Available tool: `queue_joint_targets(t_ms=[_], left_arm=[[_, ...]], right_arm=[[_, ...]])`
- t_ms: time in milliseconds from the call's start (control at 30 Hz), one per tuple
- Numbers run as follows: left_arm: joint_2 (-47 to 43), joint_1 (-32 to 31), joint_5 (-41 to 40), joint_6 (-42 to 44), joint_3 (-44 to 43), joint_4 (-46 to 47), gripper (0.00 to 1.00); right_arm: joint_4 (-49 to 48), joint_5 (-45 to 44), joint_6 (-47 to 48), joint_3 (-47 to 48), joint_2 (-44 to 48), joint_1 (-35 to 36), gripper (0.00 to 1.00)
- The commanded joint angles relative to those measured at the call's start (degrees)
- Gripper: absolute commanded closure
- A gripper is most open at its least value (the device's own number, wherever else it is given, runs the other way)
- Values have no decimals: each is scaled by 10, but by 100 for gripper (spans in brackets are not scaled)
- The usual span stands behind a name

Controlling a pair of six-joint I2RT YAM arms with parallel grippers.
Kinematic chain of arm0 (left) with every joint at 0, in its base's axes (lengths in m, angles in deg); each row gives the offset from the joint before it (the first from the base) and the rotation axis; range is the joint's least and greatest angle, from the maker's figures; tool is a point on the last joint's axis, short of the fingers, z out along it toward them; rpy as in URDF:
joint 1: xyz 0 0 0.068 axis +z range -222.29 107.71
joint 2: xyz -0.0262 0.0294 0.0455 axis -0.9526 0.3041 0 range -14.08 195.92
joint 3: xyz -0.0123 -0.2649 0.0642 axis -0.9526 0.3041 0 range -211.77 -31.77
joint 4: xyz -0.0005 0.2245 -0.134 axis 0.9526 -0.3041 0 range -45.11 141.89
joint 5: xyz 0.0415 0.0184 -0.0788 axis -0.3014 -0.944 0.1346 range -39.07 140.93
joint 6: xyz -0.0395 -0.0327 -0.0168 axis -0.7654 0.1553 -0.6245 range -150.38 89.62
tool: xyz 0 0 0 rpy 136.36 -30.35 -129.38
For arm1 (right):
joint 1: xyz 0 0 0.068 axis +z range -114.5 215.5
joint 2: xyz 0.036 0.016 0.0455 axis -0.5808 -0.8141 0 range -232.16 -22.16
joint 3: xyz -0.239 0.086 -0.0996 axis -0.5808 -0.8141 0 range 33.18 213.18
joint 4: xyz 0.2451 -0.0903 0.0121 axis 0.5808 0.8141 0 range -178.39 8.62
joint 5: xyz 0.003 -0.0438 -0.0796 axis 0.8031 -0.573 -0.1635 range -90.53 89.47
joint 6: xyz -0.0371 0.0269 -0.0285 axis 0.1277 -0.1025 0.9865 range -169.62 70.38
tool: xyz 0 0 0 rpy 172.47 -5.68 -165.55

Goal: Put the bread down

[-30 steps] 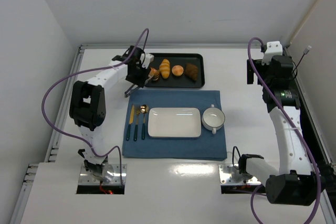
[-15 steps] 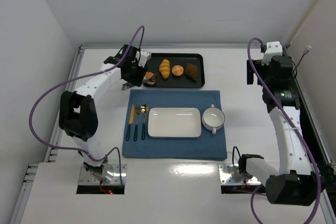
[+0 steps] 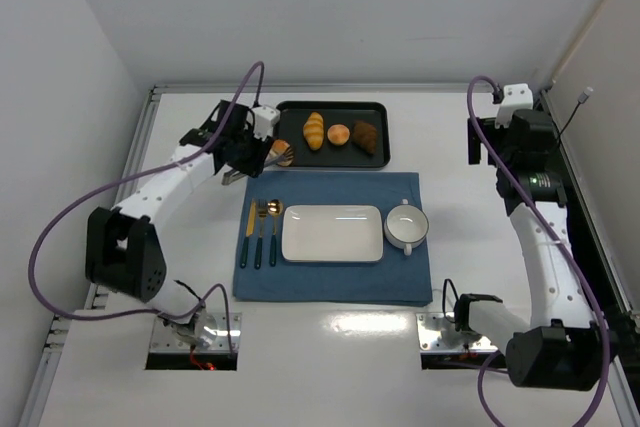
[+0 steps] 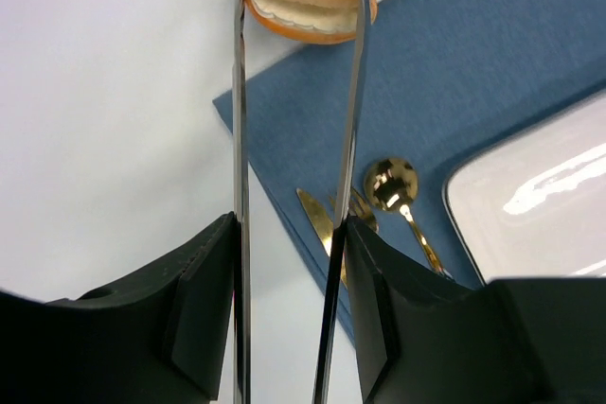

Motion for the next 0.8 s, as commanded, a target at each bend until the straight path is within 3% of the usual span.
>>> queue_joint_targets(t_ms=[0,333,567,767], left_arm=[[-78,3,20,14,24,46,99],[-204,3,128,76,75,-14,100],[-237,-24,175,115,75,-51,100],[-251,-68,170,147,80,-78,100]], right_arm=[[-41,-10,4,-9,-11,-3,0],[-52,-17,21,-15,-36,-3,0],[-52,-36,32,2,-49,-3,0],[-52,-53,44,26,-73,-3,0]])
